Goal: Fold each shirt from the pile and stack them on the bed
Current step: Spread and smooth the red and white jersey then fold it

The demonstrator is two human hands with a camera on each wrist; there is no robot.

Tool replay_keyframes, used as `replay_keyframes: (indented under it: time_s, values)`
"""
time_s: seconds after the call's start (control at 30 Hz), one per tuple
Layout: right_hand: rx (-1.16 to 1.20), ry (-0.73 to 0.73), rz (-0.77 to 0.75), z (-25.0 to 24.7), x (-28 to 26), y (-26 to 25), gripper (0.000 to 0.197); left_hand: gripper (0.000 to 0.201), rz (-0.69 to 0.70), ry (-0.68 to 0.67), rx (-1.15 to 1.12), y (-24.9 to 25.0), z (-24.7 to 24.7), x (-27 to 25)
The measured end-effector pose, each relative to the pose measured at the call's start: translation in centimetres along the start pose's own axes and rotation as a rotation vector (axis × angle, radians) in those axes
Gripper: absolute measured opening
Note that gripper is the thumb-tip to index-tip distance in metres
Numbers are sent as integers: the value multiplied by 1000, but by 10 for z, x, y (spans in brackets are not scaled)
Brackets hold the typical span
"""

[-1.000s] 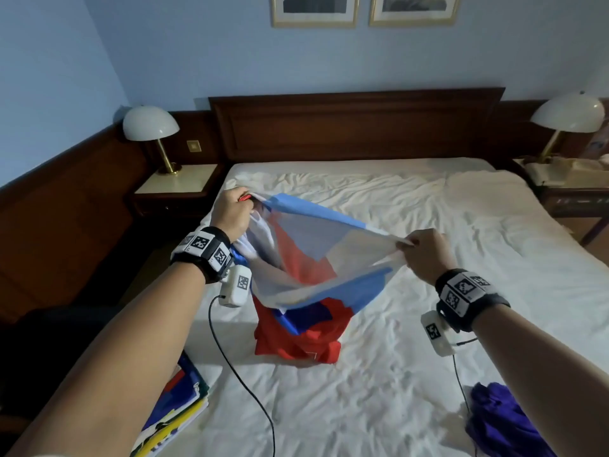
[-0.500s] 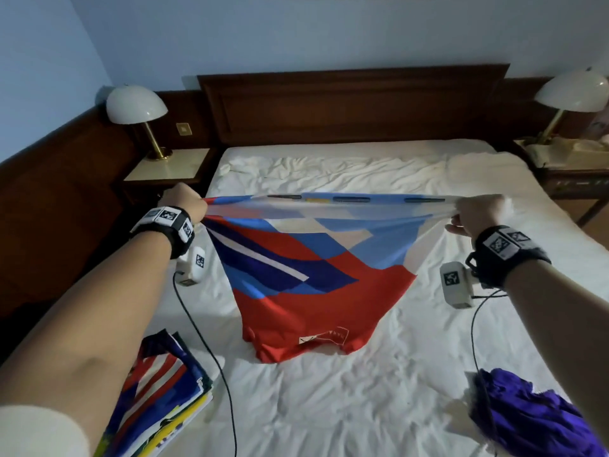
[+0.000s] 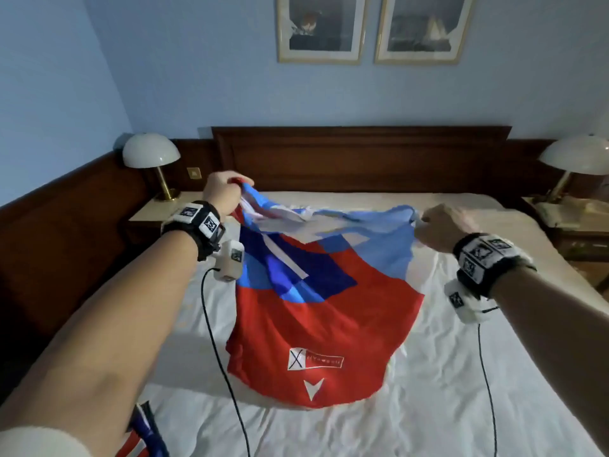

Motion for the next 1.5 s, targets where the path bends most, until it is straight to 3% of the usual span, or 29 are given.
replay_keyframes:
  time_s: [0.07, 0.13, 0.17, 0.23, 0.3, 0.37, 0.47, 0.5, 0.57, 0.63, 0.67, 0.7, 0.73, 0.8, 0.83, 0.87, 0.93, 1.03, 1.13, 1.2, 1.3, 1.4, 1.5]
  values:
    - [-201, -226, -212, 37, -22, -26, 41, 35, 272, -242, -22, 50, 40, -24]
    - [-167, -381, -472, 67, -46, -53, 73, 28, 435, -441, 2, 82, 77, -46]
    - [-111, -362, -539, 78, -54, -63, 73, 24, 460, -505, 21, 91, 91, -56]
    - [-34, -232, -628, 89, -60, -72, 38, 12, 417, -561, 4, 96, 108, -64]
    - [8, -82, -629, 87, -53, -70, 17, 10, 405, -544, -45, 93, 109, -70]
    - [37, -9, -618, 80, -49, -62, 18, 19, 398, -535, 7, 79, 105, -68]
    - [168, 87, -510, 63, -45, -57, 23, 24, 272, -494, 467, 35, 103, -66]
    - [186, 102, -447, 59, -42, -53, 23, 29, 215, -459, 455, 20, 103, -67]
    - [119, 70, -402, 56, -42, -46, 21, 26, 169, -367, 204, 12, 102, -79]
    - [-74, -79, -476, 67, -57, -41, 54, 25, 248, -307, -14, 28, 105, -95]
    - [-136, -183, -502, 78, -68, -38, 75, 18, 297, -331, -74, 42, 109, -104]
    - [-152, -243, -522, 88, -78, -34, 82, 8, 370, -356, -102, 56, 112, -113]
    - [-104, -245, -538, 94, -87, -32, 70, 12, 428, -370, -100, 68, 113, -122]
    - [51, -98, -537, 91, -100, -30, 22, 16, 485, -364, -87, 76, 112, -131]
    - [108, -22, -537, 84, -104, -27, 18, 15, 501, -360, -60, 73, 109, -134]
    - [159, 23, -538, 75, -109, -25, 26, 15, 505, -351, -13, 69, 105, -139]
    - [235, 1, -498, 63, -114, -21, 34, 18, 455, -316, 130, 49, 101, -150]
    - [267, -59, -420, 52, -118, -16, 34, 26, 268, -329, 385, 5, 101, -174]
    - [407, 67, -325, 34, -117, -10, 38, 11, 20, -350, 538, -55, 101, -200]
    - [405, 173, -239, 16, -114, 1, 36, 18, -201, -381, 599, -103, 93, -218]
    - [236, 184, -146, -3, -108, 36, 24, 31, -421, -431, 691, -161, 69, -239]
    - [-227, -29, -114, 15, -108, 80, 33, 46, -461, -483, 728, -178, 42, -231]
    - [-479, -110, -21, 27, -109, 120, 21, 30, -393, -410, 766, -167, 14, -204]
Point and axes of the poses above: each hand's wrist, its own x-axis towards the middle knuckle, its own z-axis out of the palm, y = z × x, the point moved 3 cm from there along x, towards the middle knuckle, and after that the axes turned 2 degrees about -y, right-handed, at the moved point
